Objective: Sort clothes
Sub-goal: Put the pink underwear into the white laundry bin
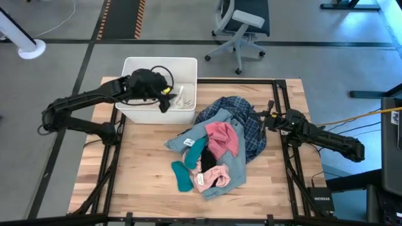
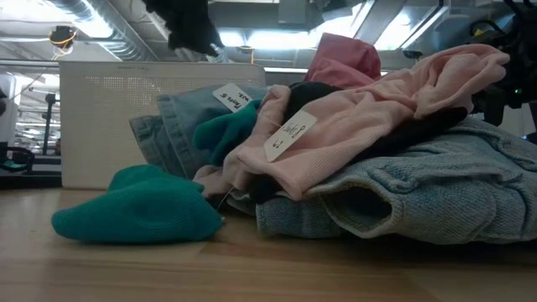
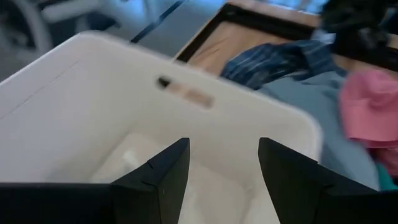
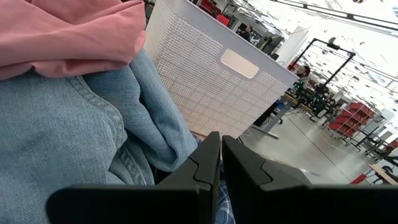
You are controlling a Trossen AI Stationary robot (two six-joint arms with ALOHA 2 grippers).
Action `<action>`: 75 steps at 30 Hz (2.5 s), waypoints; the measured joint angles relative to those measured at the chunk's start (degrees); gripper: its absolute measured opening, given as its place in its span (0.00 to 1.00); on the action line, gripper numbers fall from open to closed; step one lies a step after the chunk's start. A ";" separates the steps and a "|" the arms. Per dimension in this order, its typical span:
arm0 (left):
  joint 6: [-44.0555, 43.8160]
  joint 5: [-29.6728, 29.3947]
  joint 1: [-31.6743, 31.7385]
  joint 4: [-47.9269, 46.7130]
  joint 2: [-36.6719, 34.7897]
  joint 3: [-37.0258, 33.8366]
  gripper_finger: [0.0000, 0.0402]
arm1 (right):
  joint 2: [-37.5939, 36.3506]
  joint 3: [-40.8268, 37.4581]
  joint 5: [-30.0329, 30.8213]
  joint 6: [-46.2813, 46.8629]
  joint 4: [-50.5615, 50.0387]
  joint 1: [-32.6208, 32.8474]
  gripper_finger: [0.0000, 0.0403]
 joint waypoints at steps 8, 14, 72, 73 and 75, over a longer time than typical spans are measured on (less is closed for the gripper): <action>5.21 0.03 -7.96 6.71 3.82 -0.46 0.46 | 0.00 0.00 0.00 0.02 0.00 -0.01 0.09; 8.45 0.04 -12.56 11.41 8.39 -0.48 0.46 | 0.00 0.00 0.00 0.02 0.00 -0.02 0.09; 18.46 -0.73 -4.73 37.27 15.55 -0.50 0.46 | 0.00 0.00 -0.01 0.01 0.00 -0.02 0.09; 18.84 -0.91 -4.65 37.27 15.55 -0.50 0.46 | 0.00 0.00 0.00 0.01 0.00 -0.02 0.09; 20.15 -1.09 -4.37 37.27 15.55 -0.50 0.46 | 0.00 0.00 0.00 0.00 0.00 -0.02 0.09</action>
